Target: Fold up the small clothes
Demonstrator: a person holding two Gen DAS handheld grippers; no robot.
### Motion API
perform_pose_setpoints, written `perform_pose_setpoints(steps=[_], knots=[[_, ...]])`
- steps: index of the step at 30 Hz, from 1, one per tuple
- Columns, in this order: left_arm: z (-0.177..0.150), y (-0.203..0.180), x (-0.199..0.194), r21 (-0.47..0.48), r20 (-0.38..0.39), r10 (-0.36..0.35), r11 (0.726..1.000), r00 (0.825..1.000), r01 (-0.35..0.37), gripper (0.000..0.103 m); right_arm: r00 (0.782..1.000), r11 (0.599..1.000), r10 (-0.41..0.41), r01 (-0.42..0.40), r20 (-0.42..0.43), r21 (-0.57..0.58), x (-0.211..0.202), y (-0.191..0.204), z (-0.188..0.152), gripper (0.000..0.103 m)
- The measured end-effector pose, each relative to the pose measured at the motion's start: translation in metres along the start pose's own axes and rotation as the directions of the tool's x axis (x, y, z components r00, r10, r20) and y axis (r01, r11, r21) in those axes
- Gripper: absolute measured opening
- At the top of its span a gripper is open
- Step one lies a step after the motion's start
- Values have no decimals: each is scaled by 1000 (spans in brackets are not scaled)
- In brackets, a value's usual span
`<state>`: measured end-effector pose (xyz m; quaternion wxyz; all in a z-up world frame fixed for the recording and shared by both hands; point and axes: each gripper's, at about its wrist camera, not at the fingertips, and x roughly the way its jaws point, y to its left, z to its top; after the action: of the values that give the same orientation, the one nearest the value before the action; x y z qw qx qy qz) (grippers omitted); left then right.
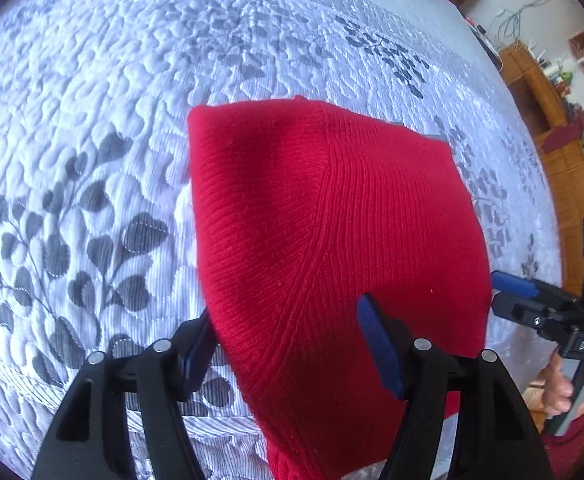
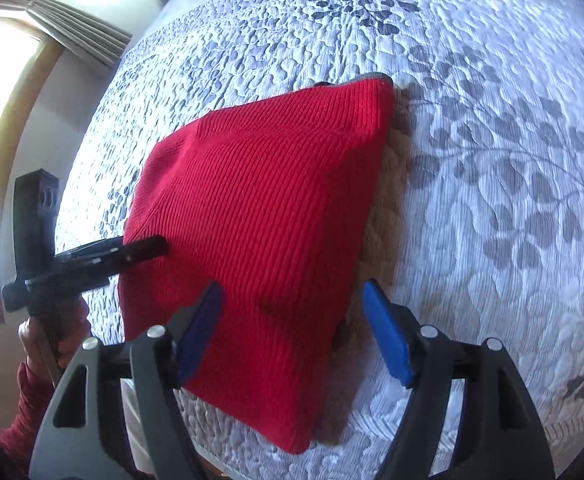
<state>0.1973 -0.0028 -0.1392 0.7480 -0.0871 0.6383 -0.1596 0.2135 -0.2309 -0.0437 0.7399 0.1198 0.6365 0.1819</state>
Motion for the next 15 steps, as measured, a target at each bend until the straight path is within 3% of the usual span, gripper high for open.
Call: perform_pose_setpoints(steps=[4, 15], knots=[[3, -12, 3, 48, 21, 42, 998, 999, -43, 69, 1000, 1000, 3, -3, -1, 6, 7, -1, 4, 74], [6, -18, 11, 128, 57, 32, 991, 998, -39, 74, 999, 999, 48, -48, -7, -10, 22, -6, 14, 74]])
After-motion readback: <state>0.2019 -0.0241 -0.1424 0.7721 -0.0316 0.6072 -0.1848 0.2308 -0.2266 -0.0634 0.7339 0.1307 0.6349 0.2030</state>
